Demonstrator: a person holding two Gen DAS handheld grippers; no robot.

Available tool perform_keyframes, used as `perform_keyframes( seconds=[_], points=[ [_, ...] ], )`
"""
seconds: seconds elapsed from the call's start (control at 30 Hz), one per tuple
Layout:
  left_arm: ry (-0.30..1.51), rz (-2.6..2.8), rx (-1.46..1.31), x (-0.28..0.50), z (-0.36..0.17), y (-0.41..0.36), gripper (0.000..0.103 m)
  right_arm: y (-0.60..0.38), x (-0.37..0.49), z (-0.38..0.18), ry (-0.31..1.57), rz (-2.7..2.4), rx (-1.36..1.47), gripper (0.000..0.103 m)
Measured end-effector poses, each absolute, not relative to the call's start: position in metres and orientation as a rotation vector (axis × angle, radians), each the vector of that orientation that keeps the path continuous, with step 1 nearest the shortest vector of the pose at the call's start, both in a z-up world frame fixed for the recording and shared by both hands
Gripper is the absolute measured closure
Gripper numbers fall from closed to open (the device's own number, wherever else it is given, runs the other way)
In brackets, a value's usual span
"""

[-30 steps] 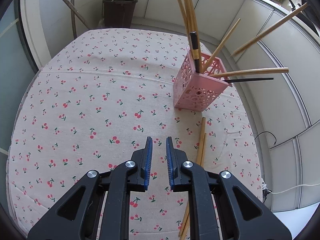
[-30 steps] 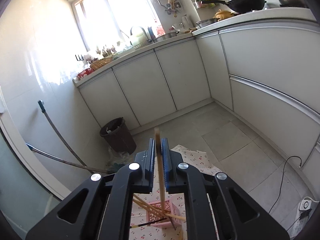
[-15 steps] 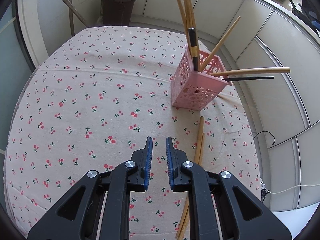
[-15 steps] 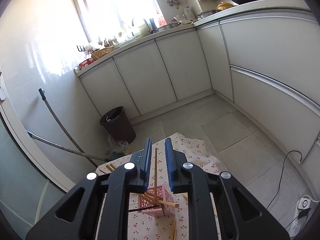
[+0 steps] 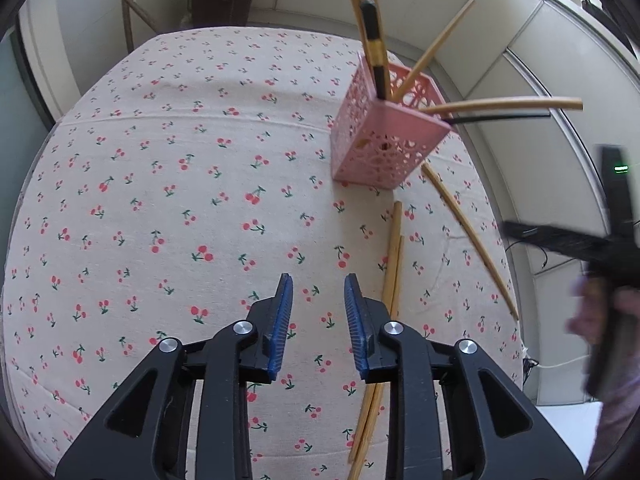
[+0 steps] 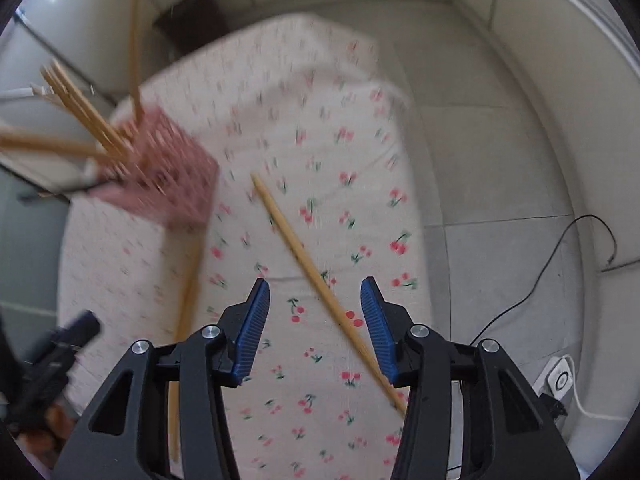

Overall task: Organize utensils
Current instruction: 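Lower the right tool and close it on a wooden chopstick, then lift the right tool's chopstick over the pink holder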

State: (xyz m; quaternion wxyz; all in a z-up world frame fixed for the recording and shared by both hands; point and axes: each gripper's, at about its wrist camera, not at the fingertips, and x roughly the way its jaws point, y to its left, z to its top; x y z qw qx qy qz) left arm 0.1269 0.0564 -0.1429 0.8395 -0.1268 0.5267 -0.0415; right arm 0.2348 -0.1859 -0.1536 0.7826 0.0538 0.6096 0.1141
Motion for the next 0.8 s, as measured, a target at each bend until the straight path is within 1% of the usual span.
perform_keyframes(
  seconds=[0.1,0.23,0.27,0.33,0.37,0.4,0.43,0.6,0.7,0.8],
  points=[
    [1.14,-0.087,-0.258,0.131,-0.151,0.053,0.074,-0.163,0.248,-0.179,1.289,0.241,0.044,0.055],
    [1.175,-0.087,-0.256,0.135,-0.161,0.054,0.072,-0.144,0.273,-0.189,1.218,0.23,-0.021,0.055],
    [1.182,-0.086,-0.255,0.136,-0.163,0.053,0.072,-0.142,0.279,-0.19,1.197,0.225,-0.036,0.057],
    [1.195,-0.084,-0.253,0.137,-0.167,0.053,0.072,-0.134,0.287,-0.191,1.164,0.21,-0.07,0.072],
    [1.199,-0.084,-0.251,0.138,-0.169,0.053,0.072,-0.133,0.289,-0.19,1.152,0.206,-0.072,0.09],
    [1.202,-0.084,-0.248,0.139,-0.17,0.052,0.072,-0.134,0.291,-0.19,1.153,0.206,-0.059,0.094],
    [1.205,-0.084,-0.244,0.14,-0.171,0.051,0.072,-0.136,0.292,-0.19,1.155,0.205,-0.04,0.095],
    [1.206,-0.1,-0.24,0.14,-0.171,0.047,0.072,-0.167,0.268,-0.187,1.163,0.212,0.087,0.095],
    [1.19,-0.107,-0.24,0.137,-0.166,0.046,0.072,-0.189,0.239,-0.162,1.095,0.221,0.186,0.095],
    [1.174,-0.109,-0.246,0.134,-0.158,0.048,0.072,-0.199,0.204,-0.118,0.987,0.238,0.204,0.095]
  ],
)
